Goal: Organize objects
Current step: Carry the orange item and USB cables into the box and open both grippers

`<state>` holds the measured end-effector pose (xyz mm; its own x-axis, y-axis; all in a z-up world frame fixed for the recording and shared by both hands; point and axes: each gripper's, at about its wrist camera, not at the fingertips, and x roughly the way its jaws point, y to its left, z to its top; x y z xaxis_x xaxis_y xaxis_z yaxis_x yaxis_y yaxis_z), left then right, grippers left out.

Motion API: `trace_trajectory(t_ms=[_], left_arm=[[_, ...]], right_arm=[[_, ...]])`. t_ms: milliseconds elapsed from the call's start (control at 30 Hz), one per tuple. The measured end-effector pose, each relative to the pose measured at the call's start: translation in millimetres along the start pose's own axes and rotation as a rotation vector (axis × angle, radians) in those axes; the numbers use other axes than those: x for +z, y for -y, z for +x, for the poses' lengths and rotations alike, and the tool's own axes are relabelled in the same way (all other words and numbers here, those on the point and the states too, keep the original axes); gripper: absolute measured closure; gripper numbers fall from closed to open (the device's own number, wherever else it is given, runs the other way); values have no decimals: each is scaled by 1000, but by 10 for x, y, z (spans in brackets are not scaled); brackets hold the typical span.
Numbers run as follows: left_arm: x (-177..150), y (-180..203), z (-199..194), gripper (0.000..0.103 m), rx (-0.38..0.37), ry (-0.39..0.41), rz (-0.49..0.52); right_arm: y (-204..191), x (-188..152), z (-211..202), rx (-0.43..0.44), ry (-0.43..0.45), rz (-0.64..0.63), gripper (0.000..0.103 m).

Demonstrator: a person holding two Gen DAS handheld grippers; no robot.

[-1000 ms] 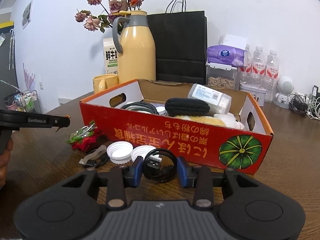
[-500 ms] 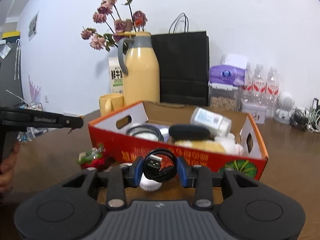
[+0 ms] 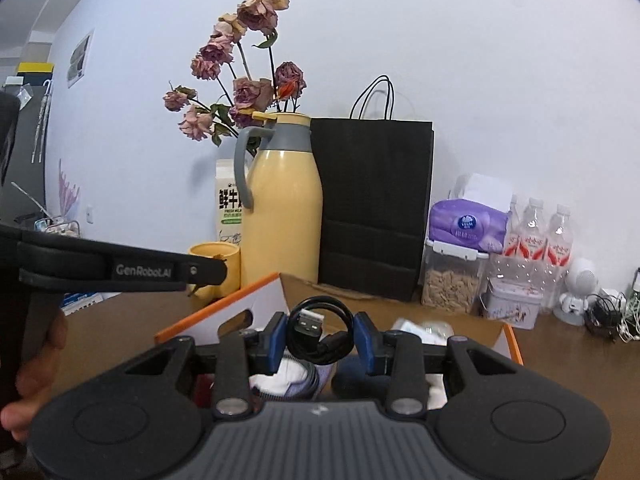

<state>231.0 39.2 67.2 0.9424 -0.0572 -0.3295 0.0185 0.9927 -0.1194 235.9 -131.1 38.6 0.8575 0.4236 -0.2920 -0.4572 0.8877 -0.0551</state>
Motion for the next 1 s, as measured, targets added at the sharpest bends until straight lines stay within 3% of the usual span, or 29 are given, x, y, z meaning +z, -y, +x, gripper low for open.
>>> trace_trajectory(t_ms=[300,567,600,667,733,800,833,867,1000], left_arm=[[37,-48,544,91,19,-50,-47],[-67,-37,792,87,35,-112,-3],[-76,-34,788,83,45,-111,0],[-78,-32,763,45,57,-101,8],[-77,-36,701,23,80,-68,12],[-56,-34,648,12,86,-45,14],[-48,-36,628,0,89,-39,9],[-46,-39,610,0,93,-29,3],[-46,-31,607,0,105,-33,1]], right_arm=[[175,23,570,-8,-44,37,68],[309,-118,754,4,-98,70,68],[323,-130,758,6,-105,71,68],[347,-147,756,1,-113,73,67],[363,-156,732,-14,-115,72,63],[376,-160,699,-29,-118,74,31],[374,-164,678,-44,-115,70,23],[372,-165,662,-55,-111,64,13],[376,-164,604,-62,-110,68,3]])
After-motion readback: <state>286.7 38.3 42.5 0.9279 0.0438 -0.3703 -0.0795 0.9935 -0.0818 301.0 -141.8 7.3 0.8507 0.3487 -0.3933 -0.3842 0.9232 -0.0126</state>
